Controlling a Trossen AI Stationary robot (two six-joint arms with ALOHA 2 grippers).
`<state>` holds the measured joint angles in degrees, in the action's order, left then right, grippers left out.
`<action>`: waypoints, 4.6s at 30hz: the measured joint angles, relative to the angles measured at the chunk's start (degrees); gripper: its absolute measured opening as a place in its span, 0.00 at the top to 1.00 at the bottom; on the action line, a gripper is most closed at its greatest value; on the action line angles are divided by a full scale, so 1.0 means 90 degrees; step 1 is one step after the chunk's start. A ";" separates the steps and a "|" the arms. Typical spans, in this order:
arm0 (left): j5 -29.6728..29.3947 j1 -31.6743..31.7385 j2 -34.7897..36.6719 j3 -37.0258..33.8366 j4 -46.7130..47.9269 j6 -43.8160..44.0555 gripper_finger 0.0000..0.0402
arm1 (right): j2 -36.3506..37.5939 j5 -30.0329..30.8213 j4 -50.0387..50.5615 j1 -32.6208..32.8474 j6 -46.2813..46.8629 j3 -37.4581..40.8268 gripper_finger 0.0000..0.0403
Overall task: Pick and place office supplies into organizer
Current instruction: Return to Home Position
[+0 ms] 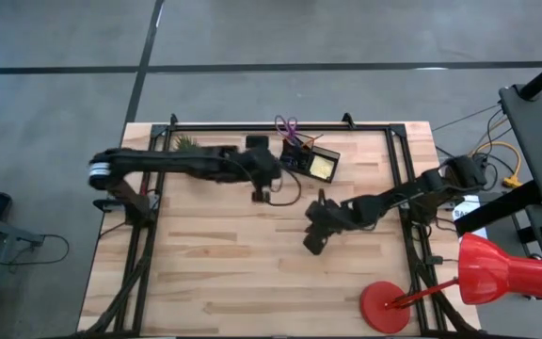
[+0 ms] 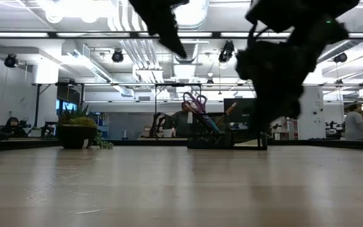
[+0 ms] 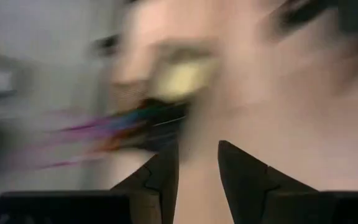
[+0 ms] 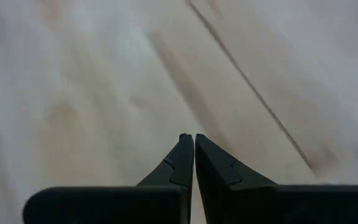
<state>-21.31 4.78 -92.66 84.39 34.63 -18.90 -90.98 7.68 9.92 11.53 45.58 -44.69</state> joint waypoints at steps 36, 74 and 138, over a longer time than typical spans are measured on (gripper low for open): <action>0.3629 -0.0002 0.4786 -0.1615 -0.0218 0.4266 0.76 | 0.3792 -0.1539 -0.0217 -0.2646 -0.2317 -0.2024 0.98; 0.4245 -0.0002 0.9953 -0.7802 -0.4941 0.5024 0.76 | 0.5301 -0.1852 -0.3190 -0.2003 -0.1865 0.1495 0.98; 0.3710 0.0000 0.9976 -0.8715 -0.5131 0.5057 0.76 | 0.9616 -0.2357 -0.2478 -0.2009 -0.2523 0.4906 0.98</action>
<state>12.08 4.78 -2.88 5.96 -11.55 26.61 -4.44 -13.54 -12.38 -6.55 22.88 -0.54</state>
